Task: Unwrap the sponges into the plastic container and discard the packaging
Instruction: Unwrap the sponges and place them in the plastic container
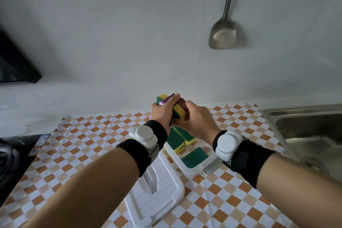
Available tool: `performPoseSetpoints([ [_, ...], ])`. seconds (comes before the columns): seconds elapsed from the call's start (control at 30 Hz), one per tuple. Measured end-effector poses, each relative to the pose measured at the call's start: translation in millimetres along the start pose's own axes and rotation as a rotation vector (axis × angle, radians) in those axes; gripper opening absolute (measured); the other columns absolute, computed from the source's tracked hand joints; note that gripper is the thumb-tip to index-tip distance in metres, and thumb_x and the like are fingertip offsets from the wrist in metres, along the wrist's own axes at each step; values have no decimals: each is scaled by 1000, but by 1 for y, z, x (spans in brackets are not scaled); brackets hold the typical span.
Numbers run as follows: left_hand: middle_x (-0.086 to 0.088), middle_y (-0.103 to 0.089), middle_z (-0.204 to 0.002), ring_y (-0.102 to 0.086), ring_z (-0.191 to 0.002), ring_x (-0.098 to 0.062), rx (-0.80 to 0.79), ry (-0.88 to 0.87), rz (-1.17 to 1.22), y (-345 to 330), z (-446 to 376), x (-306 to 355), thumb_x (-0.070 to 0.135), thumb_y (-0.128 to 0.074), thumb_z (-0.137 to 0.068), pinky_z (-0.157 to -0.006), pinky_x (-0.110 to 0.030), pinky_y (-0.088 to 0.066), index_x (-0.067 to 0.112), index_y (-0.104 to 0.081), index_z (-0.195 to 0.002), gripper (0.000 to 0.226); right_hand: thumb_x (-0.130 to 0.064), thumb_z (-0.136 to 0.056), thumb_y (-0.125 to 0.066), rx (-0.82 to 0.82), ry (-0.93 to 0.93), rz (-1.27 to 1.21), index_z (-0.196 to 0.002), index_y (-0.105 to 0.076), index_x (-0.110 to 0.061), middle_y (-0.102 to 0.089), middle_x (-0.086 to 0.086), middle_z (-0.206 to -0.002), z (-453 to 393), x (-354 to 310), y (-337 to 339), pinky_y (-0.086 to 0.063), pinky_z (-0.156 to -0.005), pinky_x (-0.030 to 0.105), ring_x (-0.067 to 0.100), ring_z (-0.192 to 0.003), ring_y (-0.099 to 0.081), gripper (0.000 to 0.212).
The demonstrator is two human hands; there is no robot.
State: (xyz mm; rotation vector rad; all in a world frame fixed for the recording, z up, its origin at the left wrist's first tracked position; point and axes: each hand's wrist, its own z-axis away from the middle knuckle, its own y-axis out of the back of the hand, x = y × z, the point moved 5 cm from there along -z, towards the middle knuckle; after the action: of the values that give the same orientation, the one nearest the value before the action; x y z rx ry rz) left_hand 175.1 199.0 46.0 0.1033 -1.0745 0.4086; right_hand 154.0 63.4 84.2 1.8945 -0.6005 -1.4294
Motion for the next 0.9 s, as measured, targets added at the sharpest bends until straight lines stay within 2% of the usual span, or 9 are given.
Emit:
performPoseSetpoints([
  [0.1,-13,-71,-115,-75,-98,-28,0,-12,16,-1,1,3,44,-90,-76,-77,-40,-66,13,-53,-128,71,-52,-79,-68,10,17,27,-94,-56,-21,-66,-7,-75,1,0,4,-57,-63,38,14,-66,-64,36],
  [0.27,-14,-71,-116,-74,-96,-27,98,-37,75,20,-8,14,42,-90,-73,-83,-45,-66,11,-55,-131,74,-46,-77,-66,-122,18,128,-86,-58,-19,-64,-1,-72,2,3,15,-56,-62,40,19,-66,-63,29],
  [0.37,-12,-69,-121,-74,-99,-27,124,-48,68,36,-11,21,42,-89,-76,-69,-37,-66,13,-56,-132,72,-37,-78,-69,-267,-37,214,-93,-64,-19,-67,1,-82,-7,19,27,-58,-70,41,21,-75,-63,24],
  [0.4,-11,-69,-121,-73,-100,-26,121,-51,59,39,-13,22,41,-88,-77,-69,-36,-66,13,-57,-132,69,-33,-78,-70,-294,-70,245,-96,-66,-19,-67,1,-86,-11,25,32,-57,-72,40,22,-78,-64,23],
  [0.47,-9,-66,-119,-71,-98,-22,110,-39,38,41,-12,19,40,-86,-81,-80,-40,-66,14,-55,-131,65,-27,-75,-69,-368,-118,326,-98,-68,-19,-68,2,-89,-14,34,35,-55,-71,37,24,-81,-64,25],
  [0.53,-8,-65,-118,-70,-97,-21,103,-16,23,42,-13,13,40,-87,-81,-86,-42,-64,14,-52,-132,67,-28,-75,-70,-474,-143,407,-108,-61,-16,-66,4,-96,-13,39,29,-54,-72,37,26,-85,-63,36],
  [0.6,-9,-66,-122,-71,-99,-22,99,-1,13,43,-15,7,41,-88,-79,-81,-40,-64,14,-53,-133,70,-29,-77,-71,-574,-164,447,-116,-48,-15,-61,6,-100,-10,44,17,-51,-69,38,25,-84,-60,47],
  [0.7,-9,-66,-123,-71,-101,-23,103,11,-2,44,-17,1,43,-88,-78,-79,-39,-64,14,-53,-131,70,-25,-84,-68,-717,-143,478,-120,-44,-17,-61,7,-101,-2,48,-4,-44,-62,33,20,-75,-54,44],
  [0.9,-9,-64,-121,-69,-104,-25,126,20,-45,47,-21,0,47,-88,-76,-80,-38,-65,16,-51,-131,73,-18,-95,-51,-862,-112,532,-129,-43,-16,-63,12,-110,9,69,-43,-46,-72,37,24,-82,-54,35],
])
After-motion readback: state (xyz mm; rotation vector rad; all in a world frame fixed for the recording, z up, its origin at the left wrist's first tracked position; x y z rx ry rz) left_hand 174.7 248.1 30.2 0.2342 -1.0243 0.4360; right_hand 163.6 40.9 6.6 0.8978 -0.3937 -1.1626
